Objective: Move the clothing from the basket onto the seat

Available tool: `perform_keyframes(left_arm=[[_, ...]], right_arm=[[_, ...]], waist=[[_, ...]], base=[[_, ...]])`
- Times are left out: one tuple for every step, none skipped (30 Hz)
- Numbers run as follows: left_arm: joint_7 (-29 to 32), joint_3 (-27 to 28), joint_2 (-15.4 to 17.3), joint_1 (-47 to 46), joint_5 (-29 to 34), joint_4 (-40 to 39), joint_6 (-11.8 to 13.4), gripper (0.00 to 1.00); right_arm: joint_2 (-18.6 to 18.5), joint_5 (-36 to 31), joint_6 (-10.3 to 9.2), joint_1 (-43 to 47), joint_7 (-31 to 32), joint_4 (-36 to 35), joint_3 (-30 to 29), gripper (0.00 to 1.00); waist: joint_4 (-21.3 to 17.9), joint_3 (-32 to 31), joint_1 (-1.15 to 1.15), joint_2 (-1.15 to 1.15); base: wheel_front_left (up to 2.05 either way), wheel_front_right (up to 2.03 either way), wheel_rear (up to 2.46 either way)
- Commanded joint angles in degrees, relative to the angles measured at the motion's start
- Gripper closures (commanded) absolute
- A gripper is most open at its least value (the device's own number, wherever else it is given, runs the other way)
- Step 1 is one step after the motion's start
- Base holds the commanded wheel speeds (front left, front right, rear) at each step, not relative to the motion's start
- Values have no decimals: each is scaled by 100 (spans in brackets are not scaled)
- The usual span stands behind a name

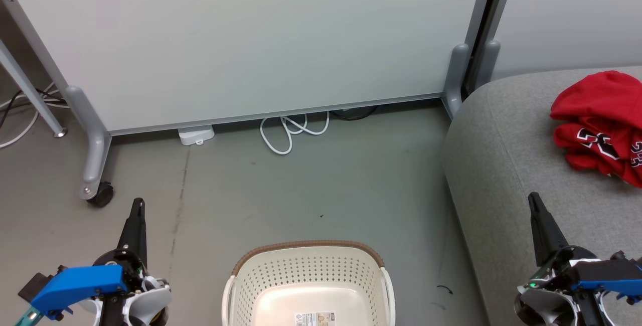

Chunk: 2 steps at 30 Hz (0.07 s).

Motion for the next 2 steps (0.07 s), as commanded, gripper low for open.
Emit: perform_keyframes(left_arm=[[24,16,-6,-58,-9,-18,-54,100],[24,16,-6,-58,-9,-18,-54,100]], right_arm=[[-33,14,4,-59,15,9,-8,100],[-33,14,4,-59,15,9,-8,100]], waist=[[0,0,0,0],[0,0,0,0]], base=[[0,0,0],[0,0,0]])
